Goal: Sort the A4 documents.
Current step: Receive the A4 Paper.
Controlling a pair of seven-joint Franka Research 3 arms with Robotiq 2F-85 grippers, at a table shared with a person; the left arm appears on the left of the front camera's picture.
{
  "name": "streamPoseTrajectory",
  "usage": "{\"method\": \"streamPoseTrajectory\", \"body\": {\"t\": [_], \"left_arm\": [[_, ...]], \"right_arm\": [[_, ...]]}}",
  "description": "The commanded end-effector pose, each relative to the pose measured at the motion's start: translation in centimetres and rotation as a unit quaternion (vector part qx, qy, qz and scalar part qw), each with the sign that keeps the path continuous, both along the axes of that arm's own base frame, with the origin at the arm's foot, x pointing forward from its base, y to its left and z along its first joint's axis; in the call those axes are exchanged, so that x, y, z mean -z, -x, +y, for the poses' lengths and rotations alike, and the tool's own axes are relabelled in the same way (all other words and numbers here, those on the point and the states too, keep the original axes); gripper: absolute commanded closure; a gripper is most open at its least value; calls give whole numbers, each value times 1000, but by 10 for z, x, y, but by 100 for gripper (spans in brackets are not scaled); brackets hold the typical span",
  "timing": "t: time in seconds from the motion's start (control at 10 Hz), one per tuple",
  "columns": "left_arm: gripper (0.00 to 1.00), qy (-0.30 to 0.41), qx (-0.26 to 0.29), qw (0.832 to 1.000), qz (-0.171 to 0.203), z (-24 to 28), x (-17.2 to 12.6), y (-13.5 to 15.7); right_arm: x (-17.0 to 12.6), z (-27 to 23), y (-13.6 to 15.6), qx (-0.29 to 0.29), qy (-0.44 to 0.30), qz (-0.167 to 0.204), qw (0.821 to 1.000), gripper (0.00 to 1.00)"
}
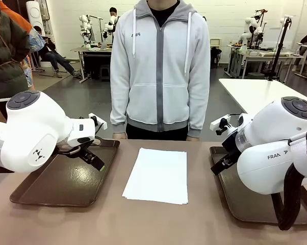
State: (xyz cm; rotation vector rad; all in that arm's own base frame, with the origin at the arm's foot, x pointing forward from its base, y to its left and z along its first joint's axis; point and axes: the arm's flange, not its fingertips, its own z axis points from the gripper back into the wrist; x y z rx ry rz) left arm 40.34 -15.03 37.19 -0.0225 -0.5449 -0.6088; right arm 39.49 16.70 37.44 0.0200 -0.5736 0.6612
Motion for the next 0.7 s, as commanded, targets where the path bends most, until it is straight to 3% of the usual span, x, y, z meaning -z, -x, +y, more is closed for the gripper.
{"method": "streamPoseTrajectory", "body": {"t": [0.0, 0.6], "left_arm": [[0, 0, 0, 1000, 0, 0, 0, 0], [0, 0, 0, 1000, 0, 0, 0, 0]], "right_arm": [[0, 0, 0, 0, 0, 0, 1000, 0], [0, 0, 0, 0, 0, 0, 1000, 0]]}}
